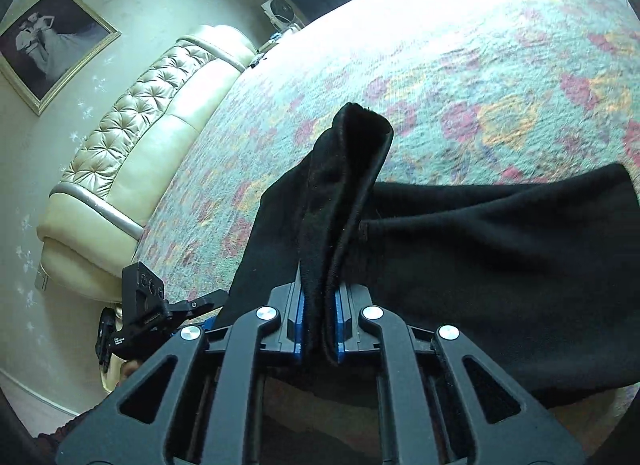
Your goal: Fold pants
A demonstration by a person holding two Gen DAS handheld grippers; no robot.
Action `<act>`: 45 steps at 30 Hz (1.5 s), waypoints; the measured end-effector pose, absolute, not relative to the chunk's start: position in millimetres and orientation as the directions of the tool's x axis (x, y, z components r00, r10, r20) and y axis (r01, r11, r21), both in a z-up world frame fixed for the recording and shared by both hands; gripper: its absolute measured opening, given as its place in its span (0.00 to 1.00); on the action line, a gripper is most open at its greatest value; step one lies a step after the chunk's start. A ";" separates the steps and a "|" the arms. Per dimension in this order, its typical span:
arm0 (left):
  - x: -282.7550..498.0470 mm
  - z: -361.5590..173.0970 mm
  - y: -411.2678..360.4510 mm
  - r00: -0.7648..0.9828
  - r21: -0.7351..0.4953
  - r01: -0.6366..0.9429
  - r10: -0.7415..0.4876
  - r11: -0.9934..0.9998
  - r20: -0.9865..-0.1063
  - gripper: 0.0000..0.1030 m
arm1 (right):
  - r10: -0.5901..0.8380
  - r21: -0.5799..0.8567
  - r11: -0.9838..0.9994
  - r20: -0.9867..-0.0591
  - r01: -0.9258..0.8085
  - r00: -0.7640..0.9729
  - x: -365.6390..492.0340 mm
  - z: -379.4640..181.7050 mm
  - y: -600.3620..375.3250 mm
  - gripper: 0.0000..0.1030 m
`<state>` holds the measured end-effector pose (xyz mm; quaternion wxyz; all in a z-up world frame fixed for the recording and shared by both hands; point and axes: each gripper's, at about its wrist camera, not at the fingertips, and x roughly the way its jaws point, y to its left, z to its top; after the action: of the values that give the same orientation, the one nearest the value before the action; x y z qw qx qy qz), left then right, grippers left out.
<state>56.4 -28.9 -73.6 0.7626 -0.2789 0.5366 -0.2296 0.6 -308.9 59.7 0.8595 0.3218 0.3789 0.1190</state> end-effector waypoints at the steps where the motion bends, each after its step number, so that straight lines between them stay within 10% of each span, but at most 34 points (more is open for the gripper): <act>1: 57.0 -73.4 -29.5 0.318 -0.674 0.048 -0.651 0.737 -0.690 0.85 | 0.435 0.635 0.771 -0.578 0.046 0.691 -2.2 62.5 -313.1 0.09; 14: 60.7 -76.1 -34.3 0.310 -0.676 0.063 -0.658 0.735 -0.687 0.85 | 0.215 0.598 0.737 -0.648 0.314 0.730 -72.1 32.1 -440.2 0.09; 31: 47.6 -73.2 -69.1 0.167 -0.787 0.157 -0.802 0.597 -0.574 0.84 | 0.329 0.709 0.591 -0.647 0.384 0.688 -82.8 -32.5 -480.7 0.15; 37: 54.1 -76.4 -81.1 0.150 -0.814 0.156 -0.828 0.559 -0.540 0.84 | 0.395 0.781 0.462 -0.605 0.420 0.691 -97.9 -54.9 -499.1 0.59; 45: 57.7 -84.1 -90.0 0.139 -0.905 0.091 -0.905 0.416 -0.402 0.84 | 0.563 0.883 0.352 -0.465 0.311 0.684 -89.6 -76.6 -475.8 0.75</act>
<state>57.7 -90.0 -84.1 0.6511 -0.3818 0.5328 -0.3827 -89.6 -475.8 -76.6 0.7248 0.5625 0.3881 0.0869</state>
